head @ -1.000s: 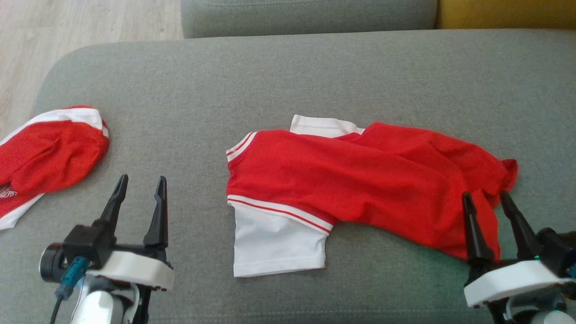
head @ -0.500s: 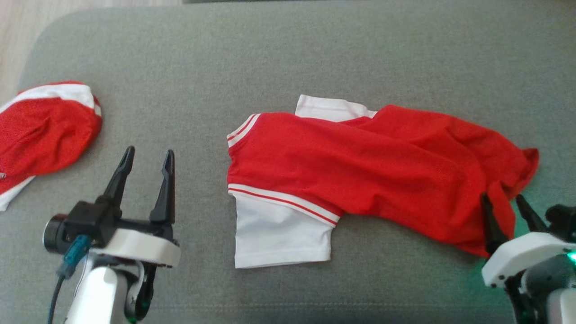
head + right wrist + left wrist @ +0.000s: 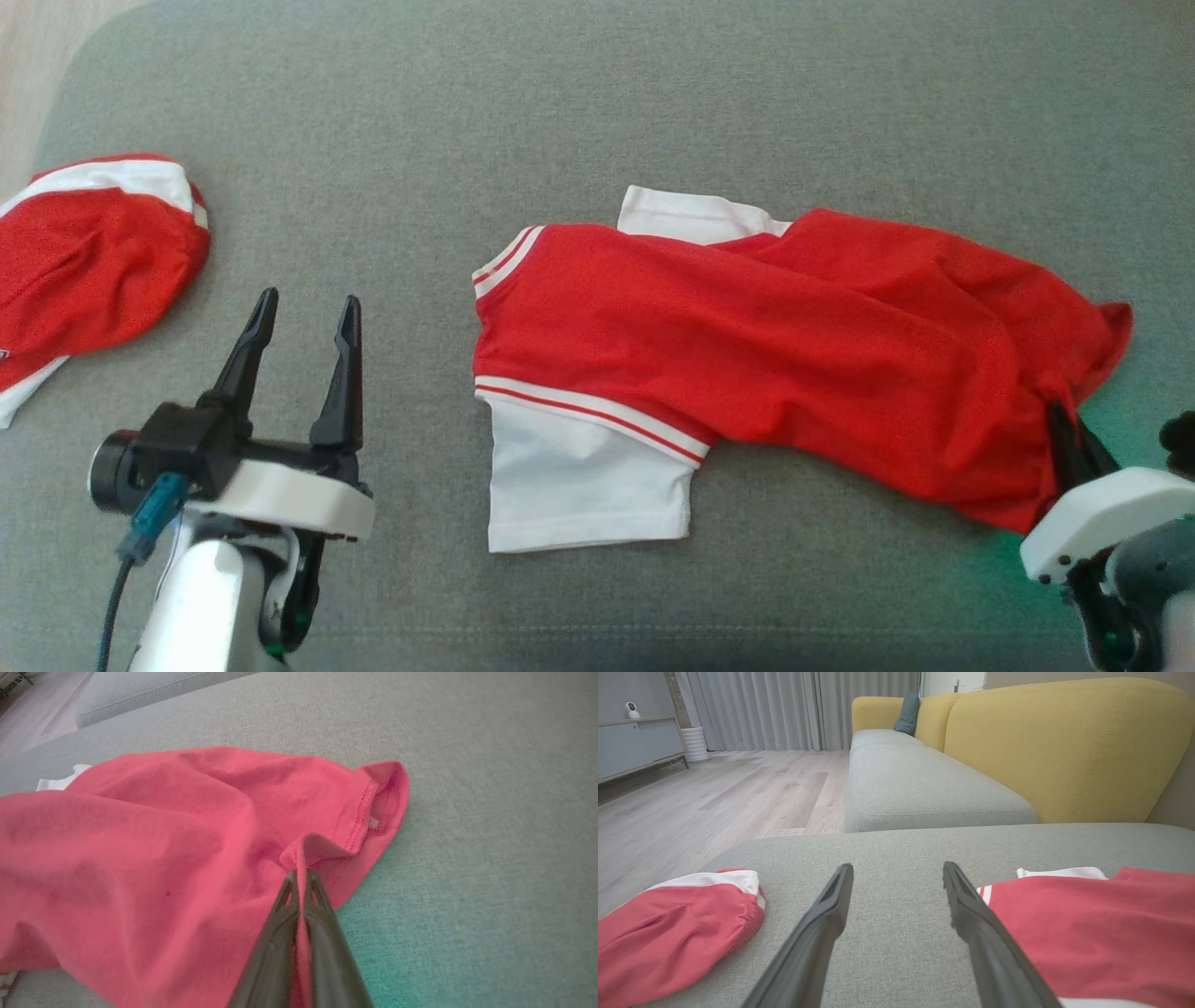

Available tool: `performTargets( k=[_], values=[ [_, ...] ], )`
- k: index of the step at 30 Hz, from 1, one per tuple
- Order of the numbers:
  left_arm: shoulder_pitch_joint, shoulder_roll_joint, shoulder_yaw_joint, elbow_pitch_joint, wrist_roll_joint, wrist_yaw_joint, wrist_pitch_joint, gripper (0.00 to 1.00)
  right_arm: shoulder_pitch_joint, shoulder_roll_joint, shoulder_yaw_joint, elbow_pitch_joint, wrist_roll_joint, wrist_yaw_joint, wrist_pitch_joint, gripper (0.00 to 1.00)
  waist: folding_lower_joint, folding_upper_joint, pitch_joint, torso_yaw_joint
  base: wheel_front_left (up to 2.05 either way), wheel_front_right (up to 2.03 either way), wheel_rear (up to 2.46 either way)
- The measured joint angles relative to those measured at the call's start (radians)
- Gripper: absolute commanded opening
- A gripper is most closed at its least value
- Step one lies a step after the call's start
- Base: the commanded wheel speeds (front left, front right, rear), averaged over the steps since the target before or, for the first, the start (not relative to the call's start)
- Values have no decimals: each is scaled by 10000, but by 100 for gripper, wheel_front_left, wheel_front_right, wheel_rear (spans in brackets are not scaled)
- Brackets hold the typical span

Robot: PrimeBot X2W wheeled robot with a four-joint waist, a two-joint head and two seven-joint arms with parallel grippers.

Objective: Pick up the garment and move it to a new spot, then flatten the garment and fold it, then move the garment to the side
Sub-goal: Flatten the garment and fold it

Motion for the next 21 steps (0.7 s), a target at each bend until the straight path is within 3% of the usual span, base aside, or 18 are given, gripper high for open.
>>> performTargets(
  k=[11, 16, 21],
  values=[
    [5, -15, 33, -58, 4, -73, 0, 100, -212, -2, 19, -988, 0, 0, -842, 0, 0, 0, 7, -25, 0, 0, 0],
    [-48, -52, 38, -186, 15, -107, 0, 100, -1524, -31, 90, -1097, 6, 0, -1166, 0, 0, 0, 193, 8, 0, 0, 0],
    [-501, -130, 15, -213, 15, -226, -2, 100, -3240, -451, 121, -203, 23, 0, -1323, 0, 0, 0, 503, 233, 0, 0, 0]
  ],
)
